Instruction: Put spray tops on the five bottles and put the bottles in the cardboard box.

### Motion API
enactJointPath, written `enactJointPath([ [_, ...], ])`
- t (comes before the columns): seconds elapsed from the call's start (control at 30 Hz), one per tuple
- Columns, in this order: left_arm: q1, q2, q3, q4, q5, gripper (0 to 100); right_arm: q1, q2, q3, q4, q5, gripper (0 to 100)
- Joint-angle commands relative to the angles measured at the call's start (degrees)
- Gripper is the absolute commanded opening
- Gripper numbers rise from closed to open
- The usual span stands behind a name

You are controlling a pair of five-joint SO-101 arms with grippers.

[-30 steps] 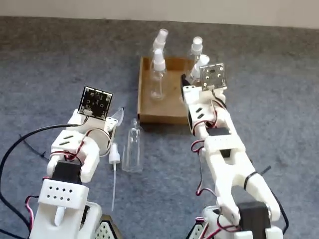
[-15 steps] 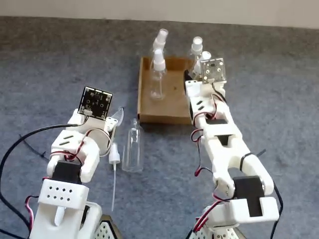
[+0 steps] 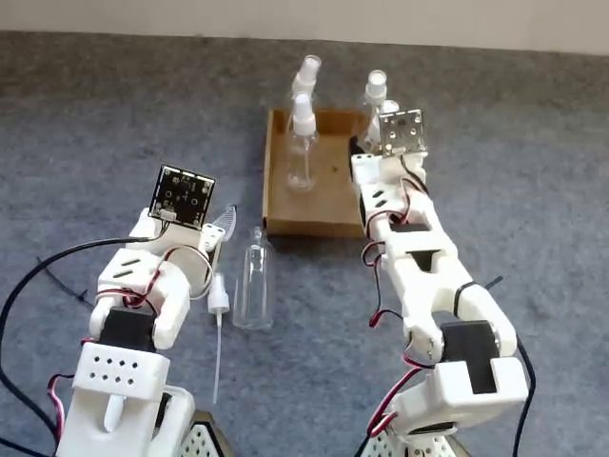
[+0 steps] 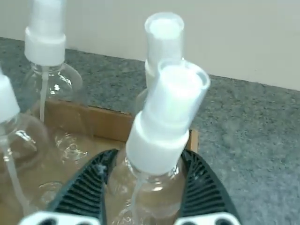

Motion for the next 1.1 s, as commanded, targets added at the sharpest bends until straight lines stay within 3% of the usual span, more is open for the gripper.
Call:
enactJointPath([
  [0.0,-0.3,-0.6,-0.2,-1.5,0.3,19,0.2,-0.7,-3.6,-1.0,0.6,0.4],
  [0.17,-0.3,-0.6,-0.2,-1.5,0.3,19,0.2,-0.7,-3.5,-0.8,0.7,1.1],
  [0.43,-0.3,-0.6,-0.2,-1.5,0.3,19,0.2,-0.7,-3.3,-0.8,0.7,16.3],
  [1.07,-0.3,-0.6,-0.2,-1.5,0.3,19,-1.3,-1.1,-7.9,4.7,0.7,17.9],
])
